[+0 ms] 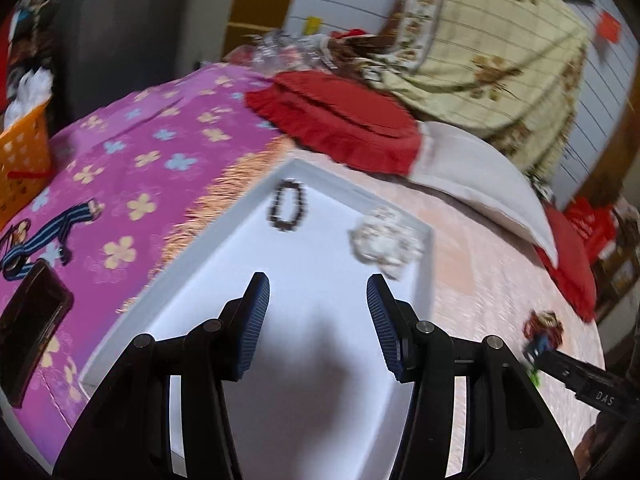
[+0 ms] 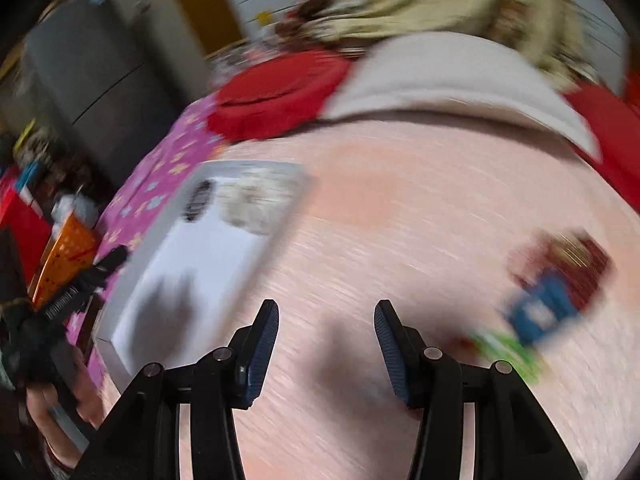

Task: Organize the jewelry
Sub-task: 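Move both tools back toward the remaining jewelry, then grasp the red bead bracelet with the right tool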

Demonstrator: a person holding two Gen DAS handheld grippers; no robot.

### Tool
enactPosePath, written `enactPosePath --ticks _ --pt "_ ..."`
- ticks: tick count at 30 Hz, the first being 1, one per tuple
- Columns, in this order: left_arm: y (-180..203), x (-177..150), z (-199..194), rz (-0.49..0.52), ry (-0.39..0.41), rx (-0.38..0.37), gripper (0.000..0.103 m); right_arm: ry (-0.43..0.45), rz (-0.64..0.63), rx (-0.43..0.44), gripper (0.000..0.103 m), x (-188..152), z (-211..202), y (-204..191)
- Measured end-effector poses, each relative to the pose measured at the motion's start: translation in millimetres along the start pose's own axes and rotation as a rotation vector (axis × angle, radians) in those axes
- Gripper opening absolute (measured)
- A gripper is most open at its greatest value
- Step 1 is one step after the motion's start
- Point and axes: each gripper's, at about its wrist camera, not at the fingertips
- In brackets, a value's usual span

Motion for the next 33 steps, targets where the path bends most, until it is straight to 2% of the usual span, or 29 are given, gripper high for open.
enactPosePath --ticks 5,9,14,19,20,21,23,25,29,33 --pt "49 -11 -8 0.076 -0.011 -0.1 0.05 0.006 0.137 -0.119 0.048 -37 -36 94" --pt "94 -26 -1 0.205 -0.039 -0.13 0.05 0.008 0.224 -0.103 0.048 -57 -47 136" --pt "110 -38 15 0.269 -0.076 -0.126 0.05 0.005 0.206 -0.028 0.045 -59 -36 126" --pt "105 -42 26 0.257 -0.1 -0.126 0.05 -0.014 0.168 -0.023 0.045 -54 -2 102" --pt "104 -42 26 0.259 -0.1 -0.125 0.05 -0.013 0.172 -0.026 0.043 -54 3 101" --pt "104 -43 27 0.261 -0.1 -0.124 0.05 -0.014 0.175 -0.029 0.029 -53 8 98" --pt "104 -43 26 0.265 -0.102 -0.128 0.05 -0.047 0.175 -0.029 0.013 -54 21 95" --pt "104 -44 26 0.264 -0.102 -0.131 0.05 -0.048 0.168 -0.046 0.009 -57 19 92" --pt "106 -45 26 0.268 -0.113 -0.142 0.05 -0.092 0.122 -0.051 0.009 -79 5 86" --pt "113 -50 26 0.291 -0.139 -0.187 0.05 -0.114 0.136 -0.076 0.009 -107 -18 102"
Point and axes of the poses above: each gripper's, at about its wrist camera, not at the fingertips, and z roughly the way its jaws point, y to its right, x to its top, and after that the axes turned 5 degrees about z, right-handed
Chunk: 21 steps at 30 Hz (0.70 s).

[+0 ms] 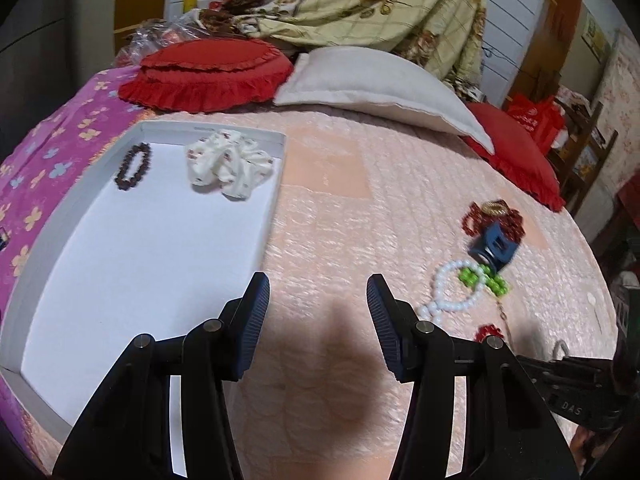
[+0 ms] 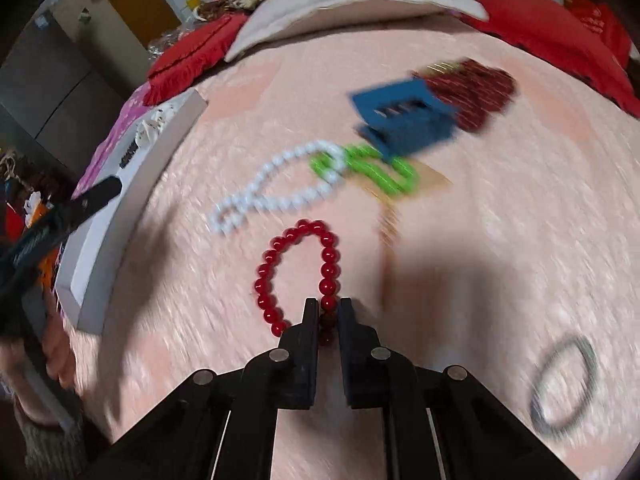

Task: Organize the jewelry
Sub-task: 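Grasp the red bead bracelet with the right tool, then grasp the white bead necklace with the left tool while the right holds the red bracelet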

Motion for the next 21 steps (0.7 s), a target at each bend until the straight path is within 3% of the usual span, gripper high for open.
enactPosePath --ticks 5,11,13,15,21 --pt "12 -2 1 0.011 -0.016 -0.094 0.05 0.028 0.01 -0.044 0.009 -21 -21 28" --pt "28 14 24 -0.009 -0.076 -0.098 0.05 0.077 0.043 0.006 0.011 -29 -27 41" --pt "40 22 39 0.012 -0.109 -0.115 0.05 0.092 0.029 0.012 0.013 -31 -28 42" --pt "49 29 52 0.024 -0.124 -0.133 0.05 0.105 0.031 0.039 0.022 -35 -30 45" --pt "78 37 81 0.115 -0.153 -0.155 0.05 0.147 -0.023 0.026 0.023 -40 -28 32"
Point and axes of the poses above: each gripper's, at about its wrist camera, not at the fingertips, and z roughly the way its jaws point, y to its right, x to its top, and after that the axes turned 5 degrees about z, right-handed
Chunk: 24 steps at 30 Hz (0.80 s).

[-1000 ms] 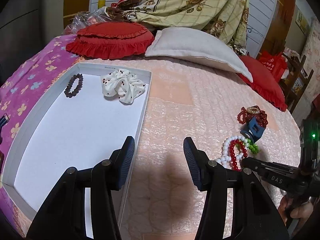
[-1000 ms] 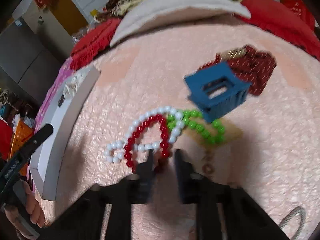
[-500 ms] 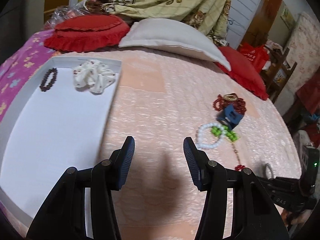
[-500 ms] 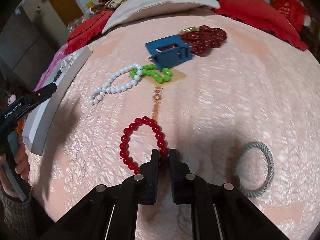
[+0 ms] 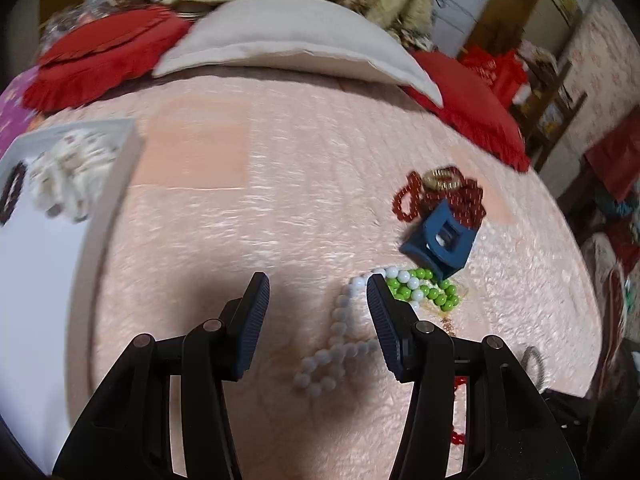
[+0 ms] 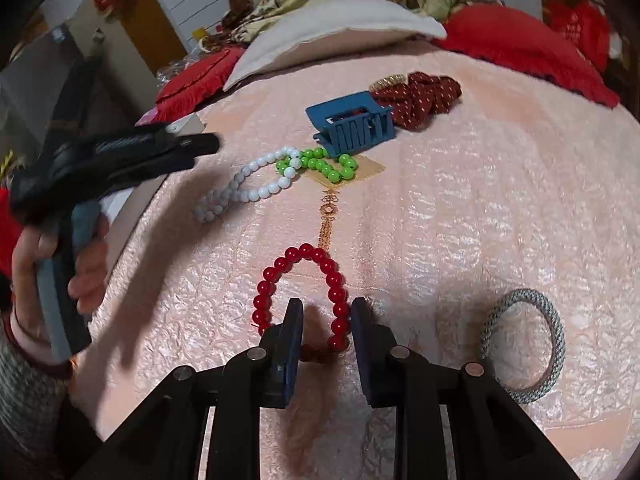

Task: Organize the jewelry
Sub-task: 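Grasp the white bead necklace with the left tool while the right holds the red bracelet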

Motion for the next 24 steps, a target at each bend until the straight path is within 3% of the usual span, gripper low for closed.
enactPosePath --ticks 6,13,14,15,16,20,24 --pt "14 0 27 0.095 -0.054 0.037 0.05 0.023 -0.085 -0.046 0.023 0 5 -11" --pt "32 -11 34 0.214 -0.014 0.119 0.049 0.052 -0.135 -0.106 0.023 5 15 -22" --pt "38 -15 33 0.256 -0.002 0.123 0.043 0.058 -0.141 -0.117 0.023 5 17 -24" --pt "41 -16 32 0.268 -0.003 0.101 0.022 0.062 -0.146 -0.125 0.023 5 17 -25" --pt "43 -16 31 0.267 -0.018 0.088 0.008 0.069 -0.157 -0.136 0.023 4 19 -28" --pt "37 -16 28 0.228 -0.039 0.08 0.008 0.077 -0.191 -0.17 0.009 3 22 -34" --pt "17 -20 10 0.142 -0.019 0.037 0.008 0.064 -0.166 -0.132 0.009 7 19 -33"
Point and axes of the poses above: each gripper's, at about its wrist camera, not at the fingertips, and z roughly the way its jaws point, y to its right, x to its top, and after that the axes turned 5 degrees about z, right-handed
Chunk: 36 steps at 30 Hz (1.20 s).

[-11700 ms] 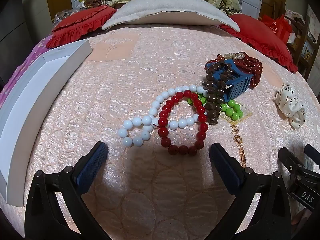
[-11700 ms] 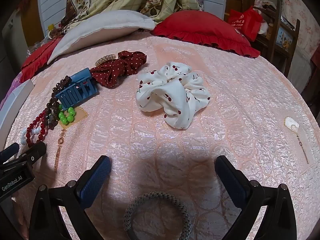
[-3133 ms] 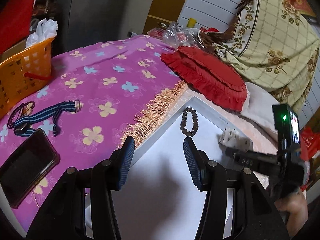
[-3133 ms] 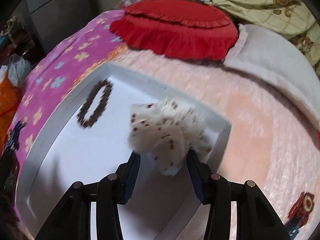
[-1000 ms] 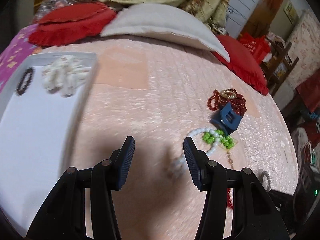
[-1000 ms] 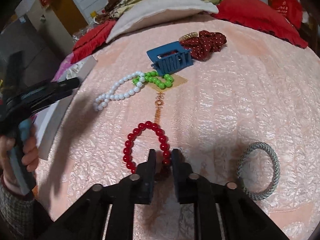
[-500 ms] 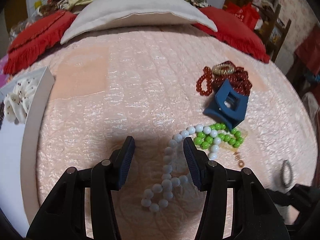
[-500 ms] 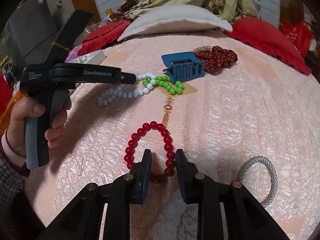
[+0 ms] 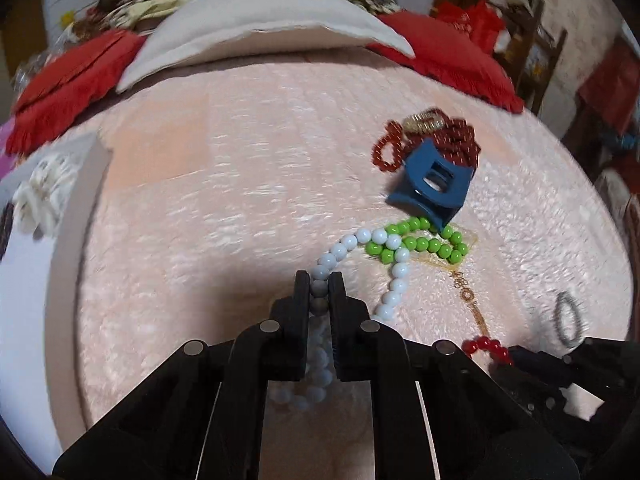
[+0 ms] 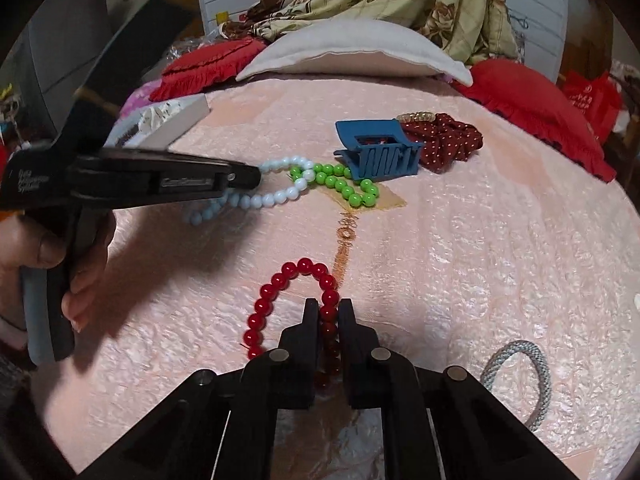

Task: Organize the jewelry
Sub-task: 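Grasp the white bead necklace with the left tool while the right holds the red bracelet, then carry both bead strands into the white tray and open both tools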

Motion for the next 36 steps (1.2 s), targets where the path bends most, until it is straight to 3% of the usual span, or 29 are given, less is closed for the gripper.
enactPosePath --ticks 10,16,21,28,36 --pt "-32 -8 -90 -0.065 0.184 0.002 0.008 0.055 0.029 0.047 0.009 21 -37 -7" --pt "-75 -5 -127 -0.164 0.256 -0.017 0.008 0.078 -0.005 0.057 0.009 39 -54 -31" --pt "-120 -11 -141 -0.234 0.255 0.052 0.008 0.093 -0.059 0.071 0.009 54 -59 -59" --pt "-193 -31 -132 -0.384 0.21 0.117 0.008 0.099 -0.15 0.105 0.009 83 -57 -109" --pt "-249 -49 -116 -0.48 0.165 0.274 0.008 0.068 -0.212 0.202 0.009 125 -35 -176"
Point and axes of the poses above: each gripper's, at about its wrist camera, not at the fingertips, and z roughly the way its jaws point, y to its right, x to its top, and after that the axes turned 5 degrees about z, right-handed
